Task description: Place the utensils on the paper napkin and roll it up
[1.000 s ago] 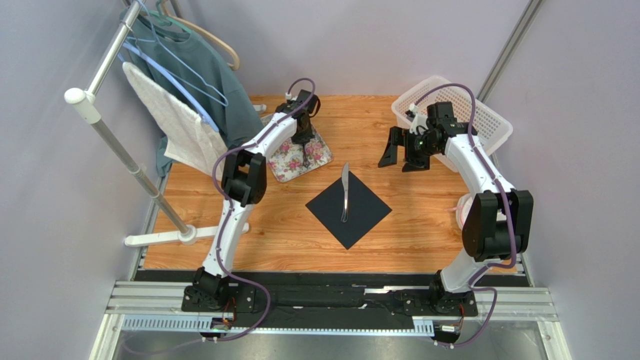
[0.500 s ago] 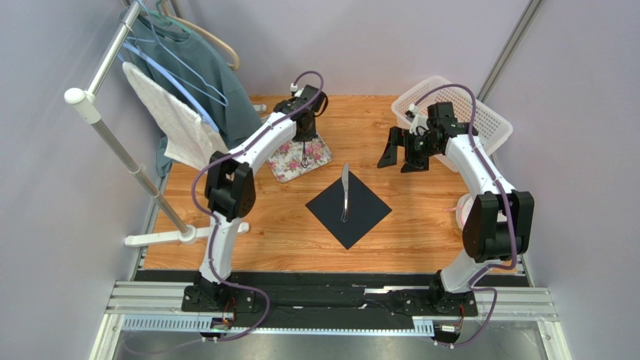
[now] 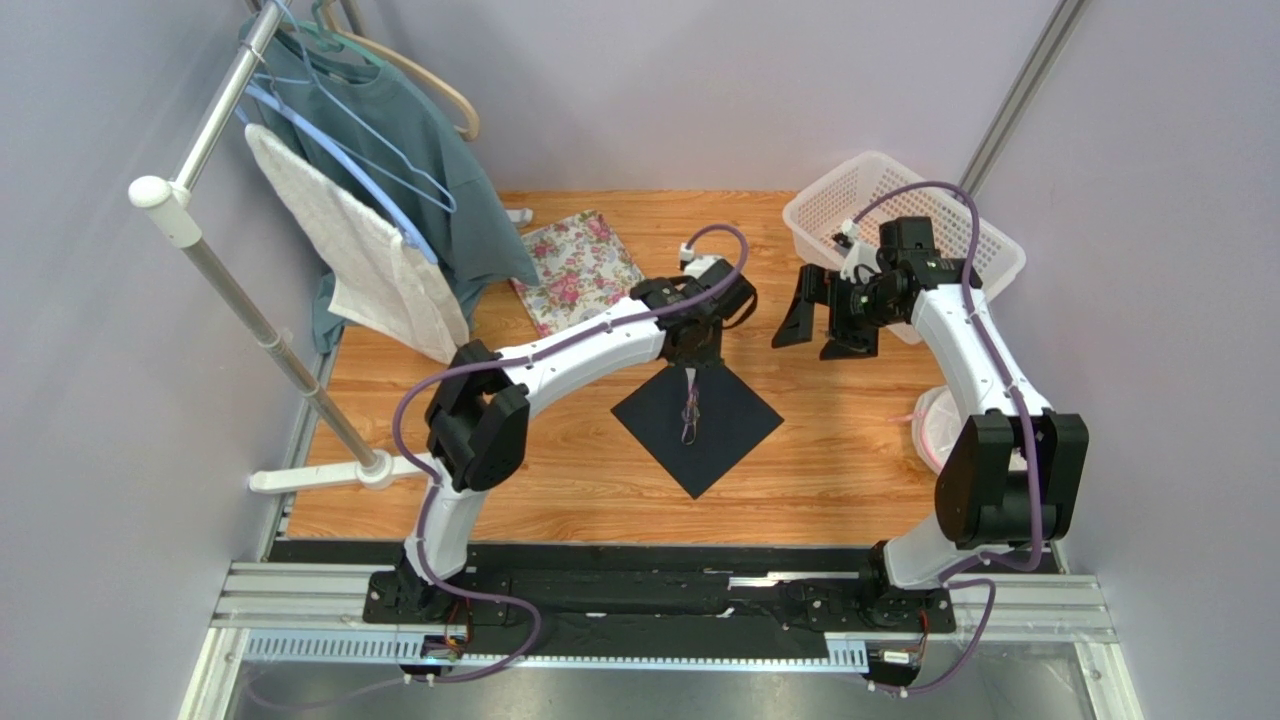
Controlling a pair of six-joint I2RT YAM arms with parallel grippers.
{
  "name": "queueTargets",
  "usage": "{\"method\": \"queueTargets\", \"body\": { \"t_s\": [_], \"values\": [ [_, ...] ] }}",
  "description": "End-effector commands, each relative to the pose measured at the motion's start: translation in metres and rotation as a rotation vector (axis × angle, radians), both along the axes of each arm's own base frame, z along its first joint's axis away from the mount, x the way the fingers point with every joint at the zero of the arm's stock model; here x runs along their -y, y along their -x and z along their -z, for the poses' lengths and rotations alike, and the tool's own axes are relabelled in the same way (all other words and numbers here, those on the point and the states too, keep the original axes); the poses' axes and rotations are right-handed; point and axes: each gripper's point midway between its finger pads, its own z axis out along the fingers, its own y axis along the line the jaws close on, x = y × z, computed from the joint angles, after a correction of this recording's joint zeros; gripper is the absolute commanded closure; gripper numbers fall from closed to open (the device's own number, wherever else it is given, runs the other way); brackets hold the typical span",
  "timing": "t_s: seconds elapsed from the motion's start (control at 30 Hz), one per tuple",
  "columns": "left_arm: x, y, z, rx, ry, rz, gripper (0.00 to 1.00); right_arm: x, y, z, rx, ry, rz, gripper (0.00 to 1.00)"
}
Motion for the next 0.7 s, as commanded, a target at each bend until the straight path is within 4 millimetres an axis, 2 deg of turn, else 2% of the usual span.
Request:
{"method": "queueTargets", "body": {
  "t_s": [0.0,0.03,0.1,0.13,0.27,0.47,0.67],
  "values": [
    [0.020,0.005,0.010,-0.011,0.031,-0.019,1.00,0.000,0.004,-0.013,0.049,-0.008,-0.013,0.00],
    [0.021,0.006,0.021,-0.025,0.011,-0.022,1.00,0.000,0.005,-0.014,0.051,-0.010,-0.013,0.00],
    [0.021,0.003,0.027,-0.026,-0.009,-0.030,1.00,-0.001,0.005,-0.013,0.046,-0.014,-0.014,0.00],
    [0.020,0.002,0.036,-0.032,-0.032,-0.027,1.00,-0.001,0.006,-0.012,0.043,-0.014,-0.014,0.00],
    [0.023,-0.005,0.050,-0.036,-0.047,-0.039,1.00,-0.001,0.009,-0.009,0.034,-0.019,-0.015,0.00],
    [0.032,-0.014,0.054,-0.027,-0.043,-0.050,1.00,-0.002,0.011,-0.005,0.027,-0.022,-0.019,0.00],
    [0.029,-0.019,0.061,-0.029,-0.056,-0.068,1.00,-0.002,0.011,-0.003,0.020,-0.026,-0.019,0.00]
  ]
}}
